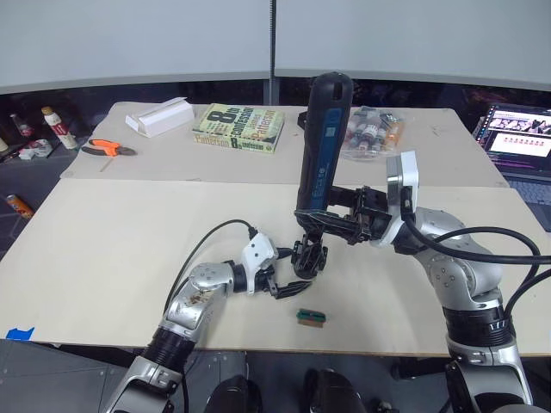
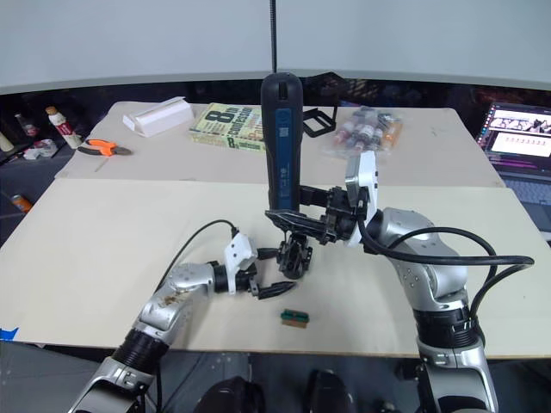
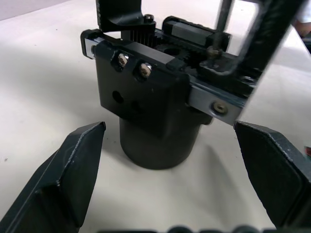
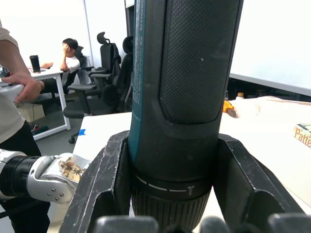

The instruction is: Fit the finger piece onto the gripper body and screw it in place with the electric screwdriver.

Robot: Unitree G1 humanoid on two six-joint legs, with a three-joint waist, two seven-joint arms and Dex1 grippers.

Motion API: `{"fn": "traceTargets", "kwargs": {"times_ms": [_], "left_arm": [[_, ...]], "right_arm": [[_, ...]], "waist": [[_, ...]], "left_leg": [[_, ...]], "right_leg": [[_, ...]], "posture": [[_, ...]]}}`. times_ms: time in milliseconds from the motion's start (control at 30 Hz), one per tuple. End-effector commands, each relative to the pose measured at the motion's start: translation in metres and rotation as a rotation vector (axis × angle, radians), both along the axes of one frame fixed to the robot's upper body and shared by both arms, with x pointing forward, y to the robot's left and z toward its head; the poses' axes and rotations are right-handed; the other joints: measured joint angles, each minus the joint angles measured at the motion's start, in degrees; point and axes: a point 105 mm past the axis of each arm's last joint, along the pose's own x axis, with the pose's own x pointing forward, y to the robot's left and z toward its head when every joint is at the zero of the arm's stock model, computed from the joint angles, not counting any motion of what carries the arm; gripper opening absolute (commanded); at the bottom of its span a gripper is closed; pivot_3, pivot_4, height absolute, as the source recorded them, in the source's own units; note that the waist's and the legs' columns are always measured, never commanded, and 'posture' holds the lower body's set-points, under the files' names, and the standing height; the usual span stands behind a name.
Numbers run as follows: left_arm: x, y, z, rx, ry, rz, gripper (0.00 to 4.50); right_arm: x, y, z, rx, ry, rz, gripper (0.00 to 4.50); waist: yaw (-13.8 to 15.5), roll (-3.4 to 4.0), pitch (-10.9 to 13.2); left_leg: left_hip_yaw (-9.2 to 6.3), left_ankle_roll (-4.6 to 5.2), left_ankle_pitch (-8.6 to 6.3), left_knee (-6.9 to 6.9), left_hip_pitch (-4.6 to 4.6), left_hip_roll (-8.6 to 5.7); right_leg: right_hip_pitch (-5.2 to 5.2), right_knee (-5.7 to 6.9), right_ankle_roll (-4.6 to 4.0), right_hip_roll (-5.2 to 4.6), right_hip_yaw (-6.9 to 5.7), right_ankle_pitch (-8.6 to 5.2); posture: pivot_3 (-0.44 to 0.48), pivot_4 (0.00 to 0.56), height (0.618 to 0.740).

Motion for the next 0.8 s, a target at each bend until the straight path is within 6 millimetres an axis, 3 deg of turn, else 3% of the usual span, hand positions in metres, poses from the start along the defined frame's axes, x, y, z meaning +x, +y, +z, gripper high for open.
{"fn": "traceTargets", "kwargs": {"times_ms": [33, 800], "left_arm": [[0.0039, -0.0055, 0.0064, -0.011, -0.042, -0.002, 4.5], [0.0113, -0.0121, 0.0011, -0.023, -0.046, 0.006, 4.5]], "right_arm": [[-0.0075, 0.0008, 0.0177, 0.024, -0.082, 0.017, 1.93], [-0.0083, -0.0006, 0.0163, 0.019, -0.081, 0.004, 1.93]], "waist": [[0.0, 0.0, 0.0], [-0.04, 0.0, 0.0]], "left_leg": [[0.0, 0.0, 0.0, 0.0, 0.0, 0.0], [-0.01, 0.01, 0.0, 0.0, -0.01, 0.01]], "right_leg": [[0.0, 0.0, 0.0, 0.0, 0.0, 0.0], [0.0, 0.0, 0.0, -0.01, 0.0, 0.0]], "posture": [[0.0, 0.15, 0.74], [0.0, 0.15, 0.74]]}}
